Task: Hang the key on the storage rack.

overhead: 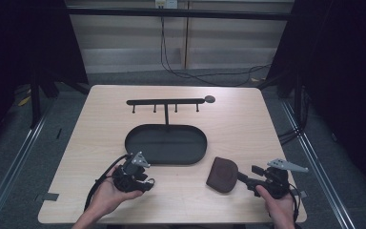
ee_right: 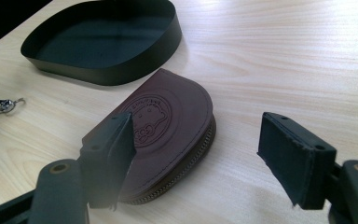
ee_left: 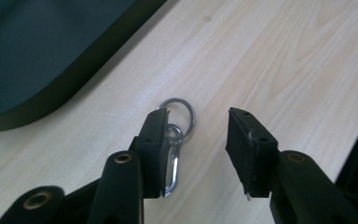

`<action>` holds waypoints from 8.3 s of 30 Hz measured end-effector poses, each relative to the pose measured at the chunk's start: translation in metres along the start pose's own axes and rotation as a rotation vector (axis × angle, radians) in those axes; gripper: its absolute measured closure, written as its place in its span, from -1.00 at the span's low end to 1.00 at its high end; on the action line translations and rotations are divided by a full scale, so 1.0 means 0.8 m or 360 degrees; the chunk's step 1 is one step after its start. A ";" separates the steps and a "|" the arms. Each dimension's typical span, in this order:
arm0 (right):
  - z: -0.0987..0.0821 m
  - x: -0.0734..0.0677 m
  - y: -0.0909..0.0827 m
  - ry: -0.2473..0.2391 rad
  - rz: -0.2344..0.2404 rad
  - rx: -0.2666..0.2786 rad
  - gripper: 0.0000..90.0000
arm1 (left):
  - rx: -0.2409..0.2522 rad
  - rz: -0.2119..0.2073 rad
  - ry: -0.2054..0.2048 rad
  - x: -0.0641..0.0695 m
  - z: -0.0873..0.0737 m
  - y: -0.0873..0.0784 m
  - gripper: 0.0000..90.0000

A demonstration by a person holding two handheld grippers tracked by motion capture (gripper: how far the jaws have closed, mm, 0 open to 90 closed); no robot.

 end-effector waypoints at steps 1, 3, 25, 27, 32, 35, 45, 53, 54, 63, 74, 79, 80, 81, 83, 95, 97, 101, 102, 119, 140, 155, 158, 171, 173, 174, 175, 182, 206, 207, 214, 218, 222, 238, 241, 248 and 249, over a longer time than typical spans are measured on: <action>0.000 0.000 0.000 0.0000 0.0000 0.0000 -0.40 | 0.0000 0.0000 0.0000 0.000 0.000 0.000 0.27; 0.000 0.000 0.000 0.0002 0.0002 -0.0001 -0.40 | -0.0037 0.0034 0.0023 -0.004 0.002 0.003 0.26; -0.003 0.001 0.002 0.0011 0.0006 -0.0032 -0.41 | -0.0331 0.0036 0.0128 -0.010 0.008 0.046 0.32; -0.003 0.000 0.002 0.0008 0.0010 -0.0032 -0.41 | -0.0343 0.0025 0.0160 -0.008 0.007 0.049 0.36; -0.003 0.001 0.003 0.0015 0.0007 -0.0039 -0.41 | -0.0356 0.0028 0.0173 -0.007 0.007 0.049 0.42; -0.003 0.002 0.003 0.0022 0.0006 -0.0038 -0.42 | -0.0369 0.0003 0.0133 -0.009 0.007 0.048 0.42; -0.003 0.002 0.003 0.0029 0.0009 -0.0036 -0.42 | -0.0372 -0.0074 0.0088 -0.011 0.005 0.043 0.69; -0.003 0.002 0.003 0.0029 0.0010 -0.0035 -0.42 | -0.0365 -0.0067 0.0117 -0.010 0.013 0.032 0.91; -0.003 0.002 0.003 0.0030 0.0012 -0.0034 -0.42 | -0.0365 -0.0067 0.0117 -0.010 0.013 0.032 0.92; -0.003 0.002 0.003 0.0031 0.0010 -0.0034 -0.42 | -0.0368 -0.0050 0.0102 -0.020 0.011 0.017 0.97; -0.003 0.002 0.003 0.0030 0.0009 -0.0036 -0.42 | -0.0429 -0.0017 0.0148 -0.025 0.008 0.002 0.98; -0.003 0.002 0.004 0.0026 0.0008 -0.0036 -0.42 | -0.0422 -0.0035 0.0116 -0.026 0.009 -0.006 0.99; -0.003 0.002 0.004 0.0026 0.0007 -0.0036 -0.42 | -0.0425 -0.0038 0.0102 -0.027 0.008 -0.007 0.99; -0.003 0.002 0.004 0.0027 0.0005 -0.0039 -0.42 | -0.0448 -0.0021 0.0102 -0.027 0.007 -0.009 0.99; -0.003 0.002 0.004 0.0027 0.0006 -0.0038 -0.42 | -0.0453 -0.0014 0.0107 -0.027 0.007 -0.010 0.99; -0.003 0.002 0.003 0.0027 0.0007 -0.0040 -0.42 | -0.0455 -0.0044 0.0148 -0.025 0.017 -0.042 0.99; -0.003 0.002 0.003 0.0026 0.0005 -0.0040 -0.42 | -0.0454 -0.0047 0.0134 -0.026 0.019 -0.049 0.99; -0.003 0.002 0.003 0.0025 0.0005 -0.0041 -0.42 | -0.0464 -0.0027 0.0137 -0.029 0.022 -0.058 0.99; -0.003 0.002 0.003 0.0027 0.0005 -0.0041 -0.42 | -0.0460 -0.0026 0.0137 -0.030 0.023 -0.059 0.99; -0.004 0.002 0.004 0.0024 0.0006 -0.0048 -0.43 | -0.0500 0.0035 0.0125 -0.040 0.037 -0.090 0.99; -0.004 0.002 0.005 0.0022 0.0011 -0.0062 -0.44 | -0.0552 0.0019 0.0098 -0.067 0.059 -0.114 0.99; -0.004 0.001 0.005 0.0016 0.0017 -0.0062 -0.44 | -0.0561 0.0064 0.0060 -0.076 0.082 -0.141 0.99; -0.004 0.001 0.006 0.0015 0.0015 -0.0064 -0.45 | -0.0560 0.0066 0.0055 -0.078 0.085 -0.143 0.99; -0.004 0.001 0.007 0.0011 0.0017 -0.0067 -0.45 | -0.0568 0.0114 0.0049 -0.088 0.108 -0.159 0.99; -0.004 0.001 0.006 0.0014 0.0015 -0.0069 -0.45 | -0.0562 0.0118 0.0043 -0.090 0.112 -0.162 0.99; -0.004 0.001 0.007 0.0012 0.0017 -0.0067 -0.45 | -0.0564 0.0122 0.0053 -0.091 0.114 -0.163 0.99; -0.004 0.001 0.007 0.0011 0.0018 -0.0067 -0.45 | -0.0562 0.0119 0.0054 -0.092 0.116 -0.164 0.99; -0.005 0.001 0.007 0.0013 0.0023 -0.0074 -0.45 | -0.0556 0.0102 0.0049 -0.103 0.127 -0.163 0.99; -0.005 0.002 0.007 0.0012 0.0043 -0.0081 -0.45 | -0.0501 0.0117 -0.0038 -0.140 0.168 -0.157 0.99; -0.005 0.002 0.007 0.0012 0.0043 -0.0081 -0.45 | -0.0490 0.0124 -0.0050 -0.142 0.170 -0.158 0.99; -0.005 0.001 0.007 0.0010 0.0049 -0.0084 -0.45 | -0.0476 0.0116 -0.0077 -0.151 0.176 -0.159 0.99; -0.005 0.001 0.007 0.0008 0.0051 -0.0090 -0.45 | -0.0457 0.0117 -0.0092 -0.158 0.182 -0.160 0.99; -0.005 0.001 0.008 0.0009 0.0054 -0.0091 -0.45 | -0.0453 0.0127 -0.0101 -0.160 0.185 -0.157 0.99; -0.006 0.001 0.008 0.0003 0.0061 -0.0093 -0.46 | -0.0444 0.0172 -0.0152 -0.176 0.184 -0.137 0.99; -0.006 0.001 0.008 0.0008 0.0063 -0.0096 -0.46 | -0.0455 0.0195 -0.0135 -0.175 0.182 -0.136 0.99; -0.006 0.001 0.008 0.0015 0.0065 -0.0093 -0.46 | -0.0455 0.0213 -0.0112 -0.177 0.181 -0.131 0.99; -0.006 0.001 0.008 0.0015 0.0065 -0.0093 -0.46 | -0.0455 0.0213 -0.0112 -0.177 0.181 -0.131 0.99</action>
Point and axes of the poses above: each handheld gripper's, and its own axes: y roughly forward along the jaws, z roughly out of its top, x roughly to its right, the point moved 8 cm from there along y, roughly forward along the jaws
